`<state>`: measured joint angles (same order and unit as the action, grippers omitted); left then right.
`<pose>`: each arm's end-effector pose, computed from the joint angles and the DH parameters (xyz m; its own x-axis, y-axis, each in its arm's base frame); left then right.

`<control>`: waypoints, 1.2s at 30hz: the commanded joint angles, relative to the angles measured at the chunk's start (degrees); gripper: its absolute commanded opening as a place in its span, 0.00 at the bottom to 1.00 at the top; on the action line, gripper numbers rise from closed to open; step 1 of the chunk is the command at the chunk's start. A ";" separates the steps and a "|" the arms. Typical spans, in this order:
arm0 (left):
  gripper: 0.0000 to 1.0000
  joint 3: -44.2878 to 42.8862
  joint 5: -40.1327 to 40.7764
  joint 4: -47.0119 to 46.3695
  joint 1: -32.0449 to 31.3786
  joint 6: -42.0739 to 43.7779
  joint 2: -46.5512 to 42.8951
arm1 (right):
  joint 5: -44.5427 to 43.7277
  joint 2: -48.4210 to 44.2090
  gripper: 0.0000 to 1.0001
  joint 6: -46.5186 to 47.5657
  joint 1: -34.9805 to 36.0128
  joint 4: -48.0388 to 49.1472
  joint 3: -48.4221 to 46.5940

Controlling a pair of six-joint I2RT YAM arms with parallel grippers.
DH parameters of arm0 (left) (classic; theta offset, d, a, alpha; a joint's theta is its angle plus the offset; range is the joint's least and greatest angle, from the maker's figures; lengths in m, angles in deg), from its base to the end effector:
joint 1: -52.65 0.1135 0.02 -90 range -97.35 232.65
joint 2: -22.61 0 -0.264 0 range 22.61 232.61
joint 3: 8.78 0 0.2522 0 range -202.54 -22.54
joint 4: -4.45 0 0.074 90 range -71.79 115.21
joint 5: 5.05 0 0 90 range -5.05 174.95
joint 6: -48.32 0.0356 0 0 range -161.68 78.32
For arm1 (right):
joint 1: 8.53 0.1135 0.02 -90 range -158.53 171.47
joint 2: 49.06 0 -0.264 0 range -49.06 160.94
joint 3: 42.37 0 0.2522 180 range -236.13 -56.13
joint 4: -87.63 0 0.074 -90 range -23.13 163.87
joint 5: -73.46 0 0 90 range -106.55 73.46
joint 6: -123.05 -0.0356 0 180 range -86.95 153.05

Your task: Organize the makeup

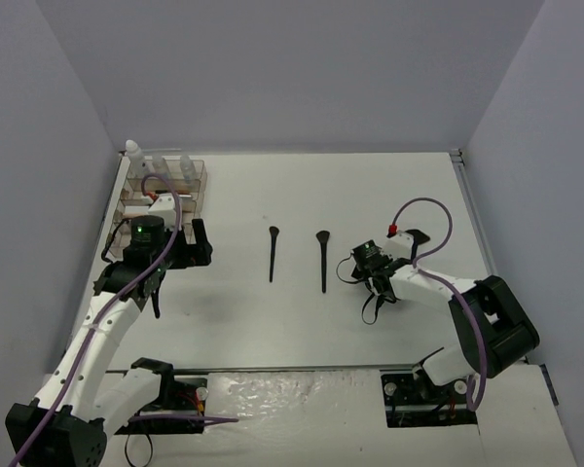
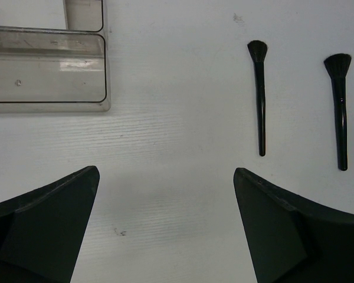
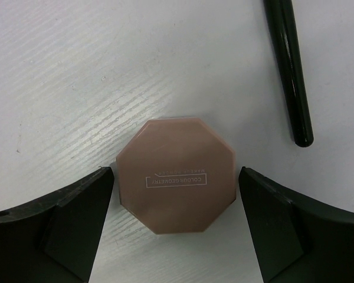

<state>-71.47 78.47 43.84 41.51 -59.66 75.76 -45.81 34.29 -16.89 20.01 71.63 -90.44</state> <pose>0.2006 -0.0436 0.3121 -0.5534 -0.2036 -0.8076 0.1232 0.9390 -0.3212 0.2376 0.1094 0.1481 -0.5545 0.4584 -0.6945 0.4293 0.8725 0.2332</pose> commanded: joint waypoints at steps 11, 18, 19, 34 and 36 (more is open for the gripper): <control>0.97 -2.61 -4.99 -3.36 0.41 0.85 2.07 | -0.07 -3.29 0.27 6.60 3.22 4.80 -0.08; 0.97 -3.63 -16.17 -5.03 -0.44 -0.85 4.45 | -1.04 -5.43 0.01 24.45 18.86 7.62 -6.57; 0.97 -3.95 -18.16 -5.09 -1.00 -1.48 4.83 | 0.01 -5.89 0.00 27.21 20.71 8.83 -6.94; 0.97 -3.79 -31.00 -9.58 -12.83 -13.49 5.62 | 38.92 -12.42 0.01 51.93 26.44 26.17 -7.59; 0.97 -3.74 -30.84 -9.68 -13.97 -14.08 6.43 | 41.63 -13.02 0.02 52.75 26.60 27.47 -7.81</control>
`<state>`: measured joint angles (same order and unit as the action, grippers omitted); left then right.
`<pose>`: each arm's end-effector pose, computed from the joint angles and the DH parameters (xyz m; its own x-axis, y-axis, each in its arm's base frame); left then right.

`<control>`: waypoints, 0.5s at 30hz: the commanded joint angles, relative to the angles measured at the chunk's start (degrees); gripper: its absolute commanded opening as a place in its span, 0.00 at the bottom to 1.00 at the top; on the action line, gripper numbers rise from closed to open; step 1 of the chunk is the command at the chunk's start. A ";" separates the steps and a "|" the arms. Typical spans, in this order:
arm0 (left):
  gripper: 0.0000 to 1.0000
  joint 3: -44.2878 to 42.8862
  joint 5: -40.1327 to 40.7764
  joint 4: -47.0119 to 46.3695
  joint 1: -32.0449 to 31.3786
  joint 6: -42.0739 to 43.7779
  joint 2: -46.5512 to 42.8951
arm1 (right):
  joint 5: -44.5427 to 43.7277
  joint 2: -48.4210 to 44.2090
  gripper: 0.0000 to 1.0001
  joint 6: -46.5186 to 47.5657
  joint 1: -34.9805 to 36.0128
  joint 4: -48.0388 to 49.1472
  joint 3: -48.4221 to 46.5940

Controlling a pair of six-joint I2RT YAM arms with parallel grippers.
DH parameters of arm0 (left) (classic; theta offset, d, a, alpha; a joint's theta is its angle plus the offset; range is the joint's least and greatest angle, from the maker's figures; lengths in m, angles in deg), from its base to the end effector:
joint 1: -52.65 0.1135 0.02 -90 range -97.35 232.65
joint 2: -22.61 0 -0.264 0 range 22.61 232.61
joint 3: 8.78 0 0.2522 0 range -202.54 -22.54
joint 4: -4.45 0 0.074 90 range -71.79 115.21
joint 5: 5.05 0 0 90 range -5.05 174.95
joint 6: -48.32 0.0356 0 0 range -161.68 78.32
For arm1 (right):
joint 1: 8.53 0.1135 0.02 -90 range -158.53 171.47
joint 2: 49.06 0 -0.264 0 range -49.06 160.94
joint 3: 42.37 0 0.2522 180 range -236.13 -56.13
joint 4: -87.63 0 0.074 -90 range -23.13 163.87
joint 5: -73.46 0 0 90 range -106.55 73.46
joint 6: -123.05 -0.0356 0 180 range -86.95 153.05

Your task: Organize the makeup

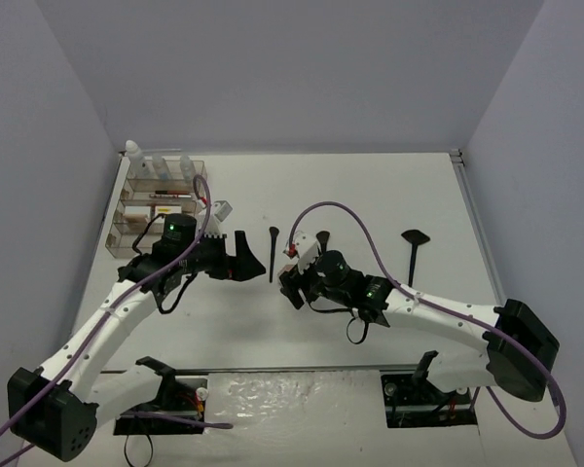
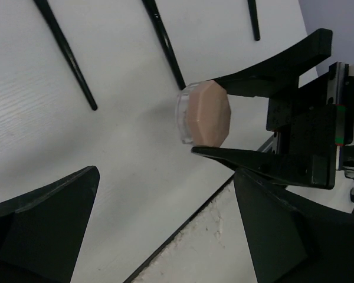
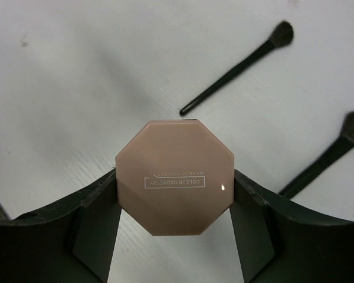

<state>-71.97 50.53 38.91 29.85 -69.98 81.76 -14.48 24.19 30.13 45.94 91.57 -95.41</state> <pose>0.1999 -0.1059 0.3056 -0.7756 -0.0982 -0.6236 0.4558 0.5963 -0.6608 0.1650 0.2333 0.2485 -0.2051 -0.1996 -0.9582 -0.8240 0.5636 0.0590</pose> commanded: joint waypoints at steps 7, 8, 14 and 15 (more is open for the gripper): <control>0.97 -3.30 -4.08 -8.31 -5.40 -8.61 3.68 | 13.31 -4.35 0.03 6.35 0.90 10.07 -2.91; 0.97 -3.34 -3.81 -8.20 -5.82 -8.89 3.99 | 13.42 -4.62 0.03 6.28 0.90 10.52 -2.77; 0.91 -3.10 -3.60 -8.59 -7.95 -10.46 5.68 | 13.07 -5.30 0.03 6.22 0.90 11.86 -2.47; 0.88 -3.02 -3.80 -9.06 -8.33 -10.76 5.82 | 12.77 -5.32 0.03 6.21 0.90 12.00 -2.45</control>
<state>-71.97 48.29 34.53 23.17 -78.17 87.36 -2.30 21.24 35.30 46.32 97.19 -95.49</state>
